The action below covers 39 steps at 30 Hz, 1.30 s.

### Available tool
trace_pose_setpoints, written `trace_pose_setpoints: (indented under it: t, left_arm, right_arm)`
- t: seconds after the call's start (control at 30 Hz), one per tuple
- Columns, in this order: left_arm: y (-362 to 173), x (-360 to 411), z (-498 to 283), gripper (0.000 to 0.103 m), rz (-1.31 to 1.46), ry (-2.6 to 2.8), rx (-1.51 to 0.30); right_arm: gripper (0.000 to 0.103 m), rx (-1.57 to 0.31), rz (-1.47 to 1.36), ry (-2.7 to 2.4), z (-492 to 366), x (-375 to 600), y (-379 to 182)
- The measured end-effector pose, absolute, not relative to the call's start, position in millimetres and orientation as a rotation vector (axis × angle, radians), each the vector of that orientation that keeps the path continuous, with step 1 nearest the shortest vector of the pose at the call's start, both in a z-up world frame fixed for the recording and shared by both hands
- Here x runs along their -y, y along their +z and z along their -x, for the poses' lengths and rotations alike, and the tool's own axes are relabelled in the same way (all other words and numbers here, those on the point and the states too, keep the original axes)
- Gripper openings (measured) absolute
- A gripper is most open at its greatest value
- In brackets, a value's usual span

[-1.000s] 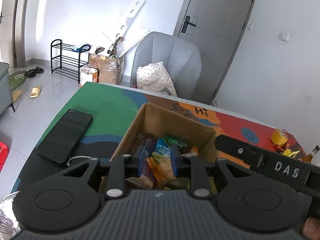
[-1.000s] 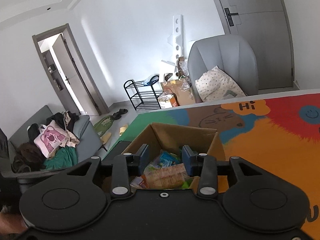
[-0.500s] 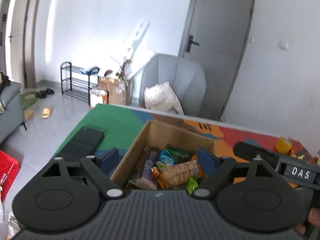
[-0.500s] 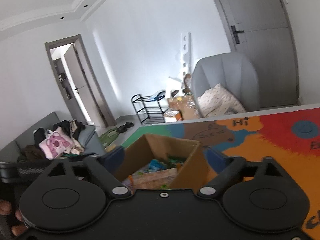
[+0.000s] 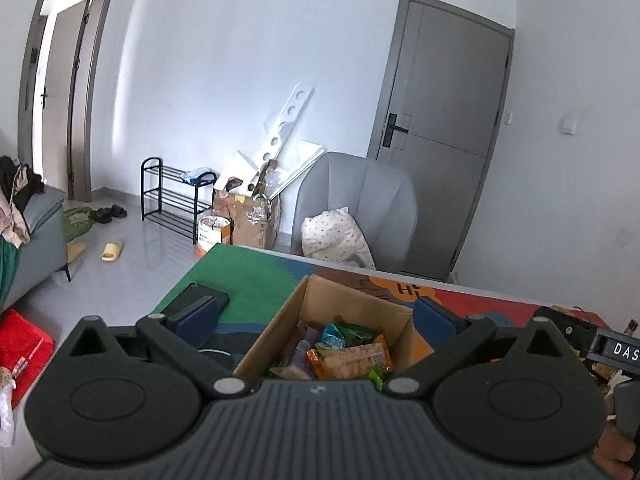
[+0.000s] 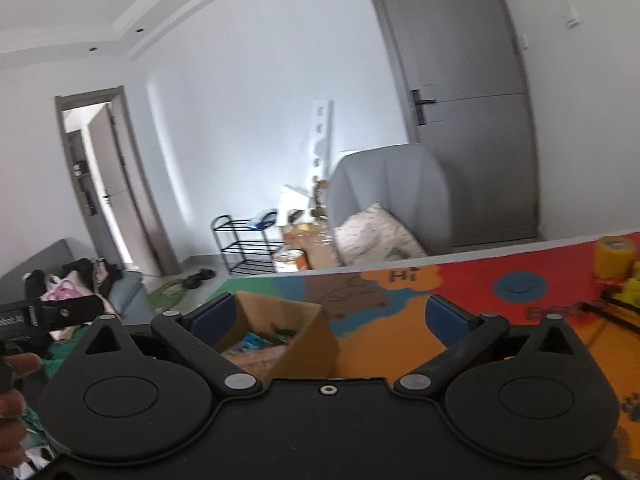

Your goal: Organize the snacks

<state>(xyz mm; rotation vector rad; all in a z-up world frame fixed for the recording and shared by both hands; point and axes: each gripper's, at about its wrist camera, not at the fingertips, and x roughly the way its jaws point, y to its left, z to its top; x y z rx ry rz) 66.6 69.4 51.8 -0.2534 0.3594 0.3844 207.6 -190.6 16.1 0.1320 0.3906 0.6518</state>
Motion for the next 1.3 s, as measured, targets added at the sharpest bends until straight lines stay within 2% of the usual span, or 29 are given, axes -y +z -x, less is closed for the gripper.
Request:
trace_pose_setpoints:
  t: [0.6,1.3]
  left_arm:
    - [44,-37,-60,0.103,0.209,0.286,-0.45]
    - [55,-31,0,0.103,0.181,0.299,-0.512]
  right_arm:
    - [0.103,-0.39,-0.074,0.507,-160,238,19]
    - [0.103,-0.43,0.004,0.485,-100,205,41]
